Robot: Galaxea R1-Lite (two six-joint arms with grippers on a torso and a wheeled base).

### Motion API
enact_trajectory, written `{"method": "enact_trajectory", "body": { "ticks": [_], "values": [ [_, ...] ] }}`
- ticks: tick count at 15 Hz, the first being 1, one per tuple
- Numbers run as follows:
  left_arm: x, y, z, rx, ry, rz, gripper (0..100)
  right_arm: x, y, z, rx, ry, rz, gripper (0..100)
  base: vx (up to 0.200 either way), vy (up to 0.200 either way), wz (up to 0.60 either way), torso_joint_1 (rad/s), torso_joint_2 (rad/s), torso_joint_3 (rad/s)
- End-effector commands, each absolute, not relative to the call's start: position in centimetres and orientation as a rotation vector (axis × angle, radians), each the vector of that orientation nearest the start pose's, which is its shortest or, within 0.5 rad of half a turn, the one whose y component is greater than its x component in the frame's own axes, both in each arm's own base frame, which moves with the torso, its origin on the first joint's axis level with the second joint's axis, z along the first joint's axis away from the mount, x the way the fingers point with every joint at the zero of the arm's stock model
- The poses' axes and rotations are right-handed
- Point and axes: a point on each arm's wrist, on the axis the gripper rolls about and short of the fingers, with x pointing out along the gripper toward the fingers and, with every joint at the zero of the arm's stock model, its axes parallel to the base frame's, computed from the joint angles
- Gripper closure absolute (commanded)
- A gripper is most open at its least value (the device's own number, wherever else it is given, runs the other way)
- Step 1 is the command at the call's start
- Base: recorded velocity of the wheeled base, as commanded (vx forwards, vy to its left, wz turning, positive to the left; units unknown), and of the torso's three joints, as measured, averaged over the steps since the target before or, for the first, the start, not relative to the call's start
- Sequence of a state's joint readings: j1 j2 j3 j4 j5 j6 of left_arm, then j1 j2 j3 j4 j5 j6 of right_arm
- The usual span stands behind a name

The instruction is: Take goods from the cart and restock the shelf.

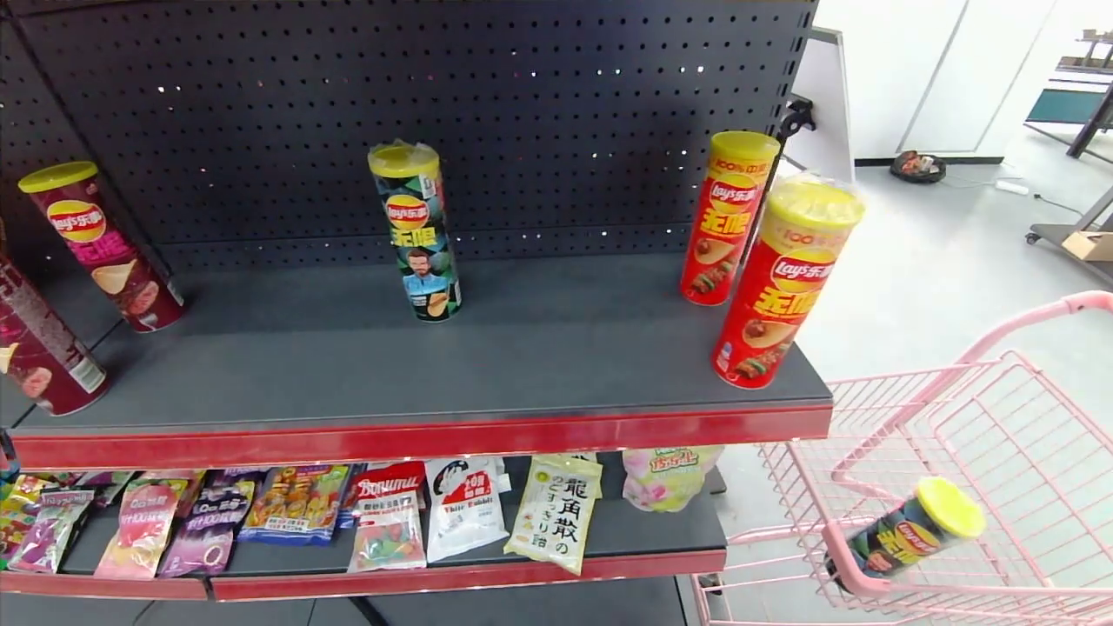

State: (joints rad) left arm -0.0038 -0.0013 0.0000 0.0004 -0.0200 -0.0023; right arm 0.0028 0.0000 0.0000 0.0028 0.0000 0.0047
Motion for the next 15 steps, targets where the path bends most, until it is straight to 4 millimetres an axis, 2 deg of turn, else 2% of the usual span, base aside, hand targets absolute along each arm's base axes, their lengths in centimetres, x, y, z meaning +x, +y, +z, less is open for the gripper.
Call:
{"method": "enact_trajectory", "body": {
  "ticks": [1,2,11,15],
  "values": [
    [-2.28,-0.03,7.55,-0.003,0.0,-0.025,0,-2.28,-0.01,7.52,0.005,0.003,0.003,0,0.0,0.0,0.0,0.0,0.0,0.0],
    [-2.28,-0.04,7.55,-0.003,0.0,-0.023,0,-2.28,-0.01,7.52,0.003,0.003,0.002,0,0.0,0.0,0.0,0.0,0.0,0.0],
    [-2.28,-0.04,7.55,-0.003,0.0,-0.023,0,-2.28,-0.02,7.52,0.003,0.003,-0.002,0,0.0,0.0,-0.6,0.005,0.0,0.001],
    [-2.28,-0.04,7.55,-0.003,0.0,-0.023,0,-2.28,-0.02,7.52,0.003,0.003,-0.002,0,0.0,0.0,0.0,0.0,0.0,0.0]
  ]
}}
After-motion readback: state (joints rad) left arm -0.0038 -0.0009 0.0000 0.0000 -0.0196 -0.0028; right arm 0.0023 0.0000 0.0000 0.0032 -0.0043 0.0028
